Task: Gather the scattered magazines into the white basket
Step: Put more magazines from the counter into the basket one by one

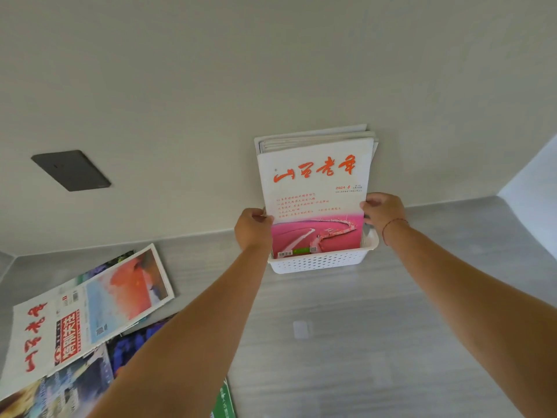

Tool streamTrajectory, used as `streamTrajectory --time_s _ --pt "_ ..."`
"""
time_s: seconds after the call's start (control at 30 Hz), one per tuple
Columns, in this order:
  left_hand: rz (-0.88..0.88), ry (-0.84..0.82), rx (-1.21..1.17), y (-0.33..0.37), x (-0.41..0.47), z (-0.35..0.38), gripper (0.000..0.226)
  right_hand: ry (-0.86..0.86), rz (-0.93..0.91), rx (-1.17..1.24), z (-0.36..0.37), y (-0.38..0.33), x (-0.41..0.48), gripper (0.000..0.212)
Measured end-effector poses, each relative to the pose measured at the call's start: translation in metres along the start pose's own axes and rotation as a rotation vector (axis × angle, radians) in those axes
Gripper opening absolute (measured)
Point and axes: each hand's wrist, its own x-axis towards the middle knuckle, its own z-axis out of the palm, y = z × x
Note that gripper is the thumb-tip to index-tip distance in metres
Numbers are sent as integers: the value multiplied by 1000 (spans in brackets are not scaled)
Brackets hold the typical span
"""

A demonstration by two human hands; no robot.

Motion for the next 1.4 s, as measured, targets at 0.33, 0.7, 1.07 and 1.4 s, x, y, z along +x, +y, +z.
streamTrajectory --time_s 0.33,0.7,1.07,1.4 --pt "-4 -94 46 -7 9 -8 20 48 -22 -53 4 -4 -8 27" --pt "-199 71 84 -153 -62 -131 39 12 -202 -58 80 16 -136 27" --pt "-489 319 234 -268 -162 -237 39 -540 296 -163 205 76 -276 29" --pt "-579 223 8 -272 -151 -250 24 -624 405 -74 214 75 -279 23"
